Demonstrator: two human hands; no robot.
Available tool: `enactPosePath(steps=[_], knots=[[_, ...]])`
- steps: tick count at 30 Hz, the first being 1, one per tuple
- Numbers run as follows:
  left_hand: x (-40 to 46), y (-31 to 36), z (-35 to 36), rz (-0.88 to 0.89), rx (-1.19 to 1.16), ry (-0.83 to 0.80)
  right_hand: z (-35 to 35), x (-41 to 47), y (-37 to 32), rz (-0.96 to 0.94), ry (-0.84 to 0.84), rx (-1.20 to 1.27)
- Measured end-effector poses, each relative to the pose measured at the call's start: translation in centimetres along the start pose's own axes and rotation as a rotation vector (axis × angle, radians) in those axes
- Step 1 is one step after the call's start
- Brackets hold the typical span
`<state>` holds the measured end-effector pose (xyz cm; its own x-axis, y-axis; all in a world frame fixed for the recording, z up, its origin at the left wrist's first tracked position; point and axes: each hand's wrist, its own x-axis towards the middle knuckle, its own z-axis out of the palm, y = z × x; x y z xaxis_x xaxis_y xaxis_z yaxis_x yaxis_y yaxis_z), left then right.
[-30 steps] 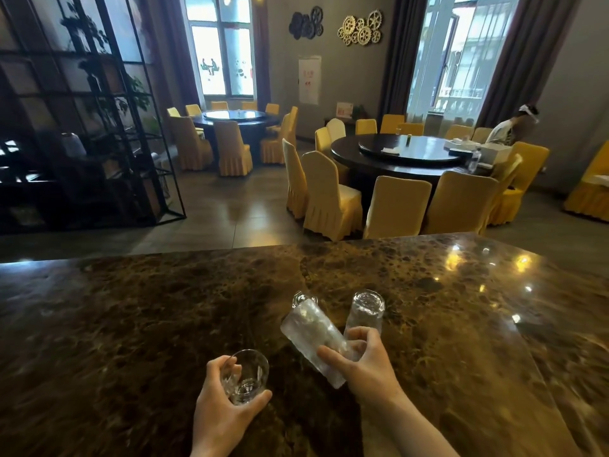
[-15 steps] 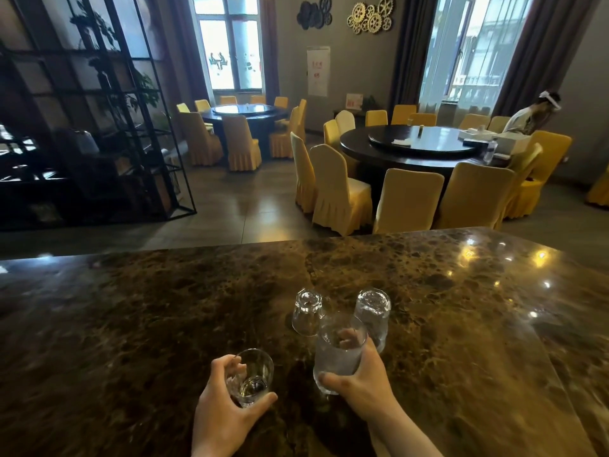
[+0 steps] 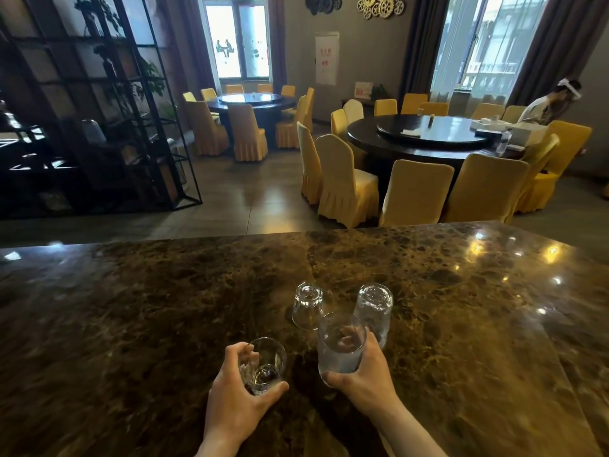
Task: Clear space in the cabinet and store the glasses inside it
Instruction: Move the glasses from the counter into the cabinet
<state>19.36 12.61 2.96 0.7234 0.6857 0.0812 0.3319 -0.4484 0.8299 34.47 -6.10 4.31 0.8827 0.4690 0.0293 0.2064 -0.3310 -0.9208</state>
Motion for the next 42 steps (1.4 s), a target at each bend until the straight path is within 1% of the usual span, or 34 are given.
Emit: enactPosePath(steps=[11,16,17,19,21,22,23,24,27,29,31,33,35,37,39,42], knots=[[0.3,0.3,0.1,-0.005,0.012,-0.018,0.0,-0.3,0.3,-0.028,0.007,-0.029],[0.0,1.0,-0.9,0.014,-0.038,-0.095,-1.5,-0.8,-0.3,-0.009,-0.090,-0.066],[-0.1,1.2,-1.4,0.036,-0.058,-0.084,-2.2,-0.9,-0.4,0.004,-0.112,-0.086],[0.6,2.1,-2.8,0.106,-0.080,0.000,-4.0,-1.2,-0.4,0.039,-0.136,-0.144],[2.9,3.8,-4.0,0.212,-0.015,0.090,-5.7,-1.4,-0.3,0.066,-0.116,-0.241],[4.4,5.1,-4.3,0.258,0.043,0.096,-6.4,-1.3,-0.4,0.075,-0.082,-0.288],[6.0,6.5,-4.5,0.293,0.110,0.069,-7.0,-1.1,-0.6,0.085,-0.035,-0.324],[7.6,8.0,-4.3,0.317,0.187,0.009,-7.5,-1.0,-0.8,0.100,0.012,-0.350],[11.4,11.4,-2.5,0.359,0.436,-0.218,-8.3,-0.1,-1.9,0.094,0.153,-0.417],[12.9,12.5,-0.7,0.387,0.575,-0.324,-8.7,0.6,-2.8,0.021,0.223,-0.444],[14.0,12.9,1.3,0.403,0.706,-0.415,-9.2,1.5,-3.8,-0.082,0.255,-0.482],[14.6,13.0,3.0,0.407,0.851,-0.501,-9.8,2.6,-4.9,-0.171,0.216,-0.530],[15.0,12.7,4.3,0.390,0.972,-0.563,-10.2,3.8,-6.0,-0.237,0.106,-0.649],[15.2,12.3,5.5,0.369,1.047,-0.603,-10.4,5.1,-7.0,-0.252,-0.019,-0.761],[15.5,11.8,6.3,0.354,1.063,-0.605,-10.1,6.2,-8.0,-0.236,-0.117,-0.845],[15.8,11.3,6.9,0.395,1.064,-0.549,-9.2,7.6,-8.7,-0.197,-0.243,-0.966]])
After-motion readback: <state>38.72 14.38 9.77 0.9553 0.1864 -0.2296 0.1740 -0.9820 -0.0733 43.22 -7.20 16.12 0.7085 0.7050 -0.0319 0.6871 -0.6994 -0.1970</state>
